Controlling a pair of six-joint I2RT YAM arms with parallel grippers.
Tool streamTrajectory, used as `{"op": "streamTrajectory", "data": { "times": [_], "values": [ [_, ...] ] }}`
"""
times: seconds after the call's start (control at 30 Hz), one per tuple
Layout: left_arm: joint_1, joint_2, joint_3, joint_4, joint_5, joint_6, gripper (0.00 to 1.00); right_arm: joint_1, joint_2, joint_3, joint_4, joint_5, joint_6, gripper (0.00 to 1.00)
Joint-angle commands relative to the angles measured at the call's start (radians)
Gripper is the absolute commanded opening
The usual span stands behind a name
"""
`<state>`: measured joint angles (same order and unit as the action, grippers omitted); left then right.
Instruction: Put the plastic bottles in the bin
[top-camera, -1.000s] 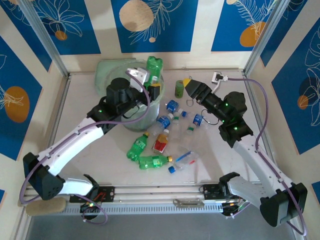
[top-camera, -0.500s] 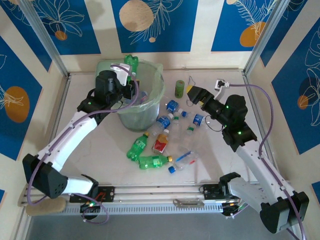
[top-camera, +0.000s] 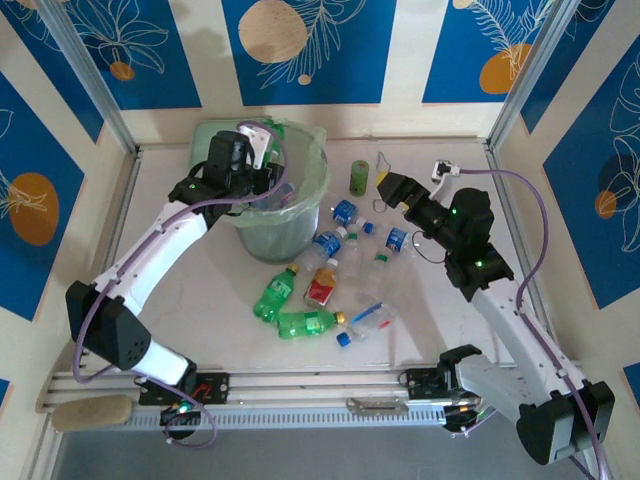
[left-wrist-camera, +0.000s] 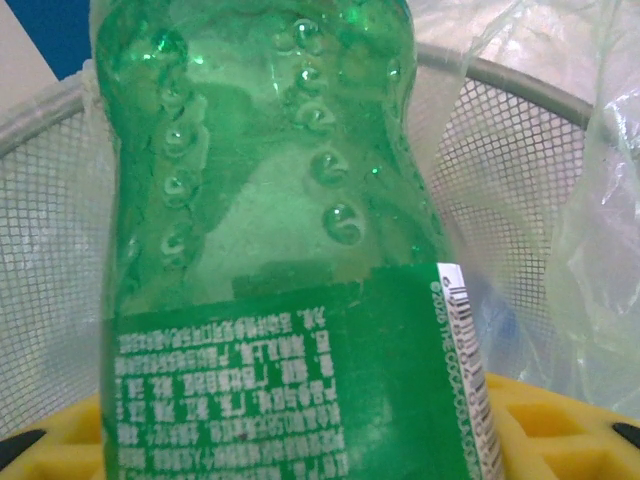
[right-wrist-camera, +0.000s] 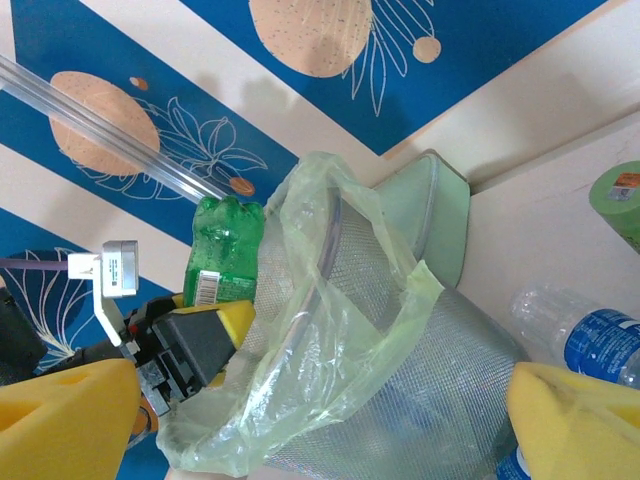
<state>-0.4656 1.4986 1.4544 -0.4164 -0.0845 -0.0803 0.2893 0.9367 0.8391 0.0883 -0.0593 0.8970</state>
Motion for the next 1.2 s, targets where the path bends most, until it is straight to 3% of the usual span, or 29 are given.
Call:
{"op": "streamTrajectory", "data": {
  "times": [0.0, 0.13, 0.5, 0.83, 0.87, 1.03, 1.17],
  "values": [
    [0.013, 0.010, 0.046, -0.036, 0.015, -0.013, 0.54, -0.004, 0.005, -0.005, 0.013, -0.002, -0.004, 0.95],
    [0.015, 0.009, 0.047, -0.038, 0.011, -0.013, 0.58, -0.006, 0.010, -0.005, 0.016, -0.004, -0.001, 0.95],
    [0.015, -0.034, 0.045, -0.034, 0.004, -0.031, 0.87, -0.008, 0.030, 0.000, 0.008, -0.010, -0.016, 0.95],
    [0.013, -0.188, -0.026, 0.045, 0.139, -0.105, 0.92, -0.013, 0.214, 0.097, -0.089, -0.079, -0.155, 0.95],
    [0.012, -0.210, -0.041, 0.047, 0.140, -0.107, 0.96, -0.016, 0.238, 0.109, -0.093, -0.090, -0.176, 0.95],
    [0.021, -0.318, -0.120, 0.044, 0.058, -0.067, 1.00, -0.019, 0.378, 0.202, -0.170, -0.140, -0.294, 0.95],
    [0.097, -0.403, -0.212, 0.071, -0.018, -0.111, 1.00, -0.017, 0.509, 0.302, -0.264, -0.180, -0.406, 0.95]
  ]
}}
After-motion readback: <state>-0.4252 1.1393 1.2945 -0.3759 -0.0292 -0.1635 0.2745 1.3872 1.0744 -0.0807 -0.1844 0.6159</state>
